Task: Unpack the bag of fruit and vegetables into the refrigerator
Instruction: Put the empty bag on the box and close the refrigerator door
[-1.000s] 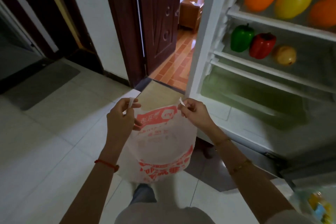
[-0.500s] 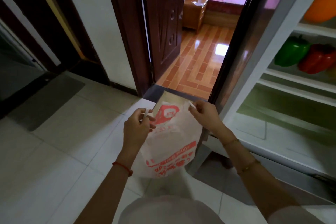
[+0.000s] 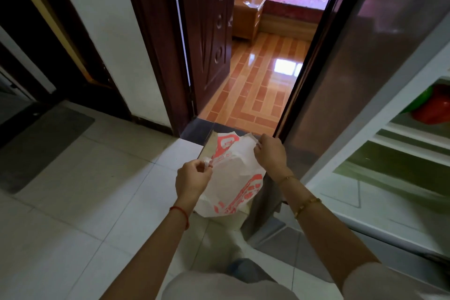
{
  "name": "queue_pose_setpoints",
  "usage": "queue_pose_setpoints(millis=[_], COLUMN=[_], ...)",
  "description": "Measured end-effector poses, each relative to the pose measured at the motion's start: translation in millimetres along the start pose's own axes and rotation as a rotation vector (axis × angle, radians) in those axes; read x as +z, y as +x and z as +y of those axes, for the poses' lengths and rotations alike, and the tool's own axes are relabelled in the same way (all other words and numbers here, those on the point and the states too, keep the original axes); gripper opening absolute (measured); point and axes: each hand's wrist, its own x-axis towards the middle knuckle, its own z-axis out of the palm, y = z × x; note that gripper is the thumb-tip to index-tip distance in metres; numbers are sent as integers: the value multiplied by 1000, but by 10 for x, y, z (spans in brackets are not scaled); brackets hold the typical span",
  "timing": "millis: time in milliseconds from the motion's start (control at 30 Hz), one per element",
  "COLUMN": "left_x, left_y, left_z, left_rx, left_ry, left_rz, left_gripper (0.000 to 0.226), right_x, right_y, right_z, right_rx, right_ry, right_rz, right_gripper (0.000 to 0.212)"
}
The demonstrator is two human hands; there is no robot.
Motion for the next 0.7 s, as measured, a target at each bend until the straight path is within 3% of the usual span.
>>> queue_pose_setpoints(millis=[233, 433, 533, 700], left_x=[399, 741, 846, 895], left_y=[438, 610, 639, 727], left_z=[-67, -146, -190, -150], left_rx=[-130, -250, -291, -292], left_ry=[-39, -162, -229, -325], left_rz=[-41, -140, -154, -113], left_gripper=[25, 32, 33, 20], right_x=[377, 700, 801, 834], right_y=[364, 592, 706, 922], right_z=[294, 474, 496, 451], right_rx=[159, 306, 293, 222], right_ry=[-30, 200, 270, 311], right_rz=[-113, -120, -87, -17], right_gripper=[13, 16, 2, 11])
